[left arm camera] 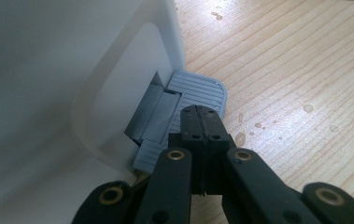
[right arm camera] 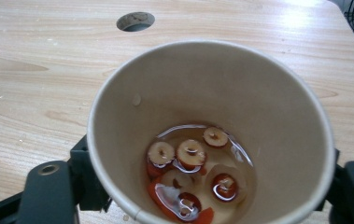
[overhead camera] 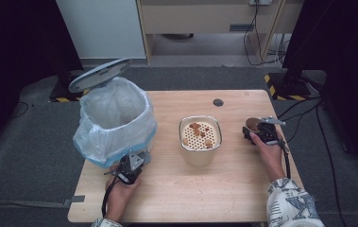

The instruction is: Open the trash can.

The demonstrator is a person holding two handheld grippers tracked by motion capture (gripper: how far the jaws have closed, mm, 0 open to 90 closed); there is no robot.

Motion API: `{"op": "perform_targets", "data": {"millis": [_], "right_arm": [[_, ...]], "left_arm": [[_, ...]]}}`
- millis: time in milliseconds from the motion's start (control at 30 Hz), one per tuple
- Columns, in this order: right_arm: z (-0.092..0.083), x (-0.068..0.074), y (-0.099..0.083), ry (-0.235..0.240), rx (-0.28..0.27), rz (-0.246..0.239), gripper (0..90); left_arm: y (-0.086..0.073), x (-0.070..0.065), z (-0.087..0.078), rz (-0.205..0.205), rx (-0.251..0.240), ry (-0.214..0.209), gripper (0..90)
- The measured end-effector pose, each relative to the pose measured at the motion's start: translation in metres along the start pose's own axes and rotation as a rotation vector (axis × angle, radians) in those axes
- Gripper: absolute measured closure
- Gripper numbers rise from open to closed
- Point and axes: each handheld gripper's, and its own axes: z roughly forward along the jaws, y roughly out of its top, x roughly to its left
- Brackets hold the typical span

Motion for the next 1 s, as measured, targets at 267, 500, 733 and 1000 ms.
{"op": "perform_targets", "data": {"millis": [267,500,733,1000], "right_arm": [[-0.010,0.003,0.007,0.014,-0.015,-0.026,28.8],[-0.024,0.005,0.020,0.040,-0.027,-0.067,29.2],[-0.035,0.005,0.028,0.054,-0.036,-0.094,30.1],[-0.044,0.008,0.038,0.075,-0.039,-0.134,30.7]], "left_arm": [[0.000,0.000,0.000,-0.002,0.000,0.000,89.5],[0.000,0.000,0.000,-0.001,0.000,0.001,89.5],[0.000,0.000,0.000,-0.003,0.001,0.001,89.5],[0.000,0.000,0.000,-0.003,-0.001,-0.001,89.5]]}}
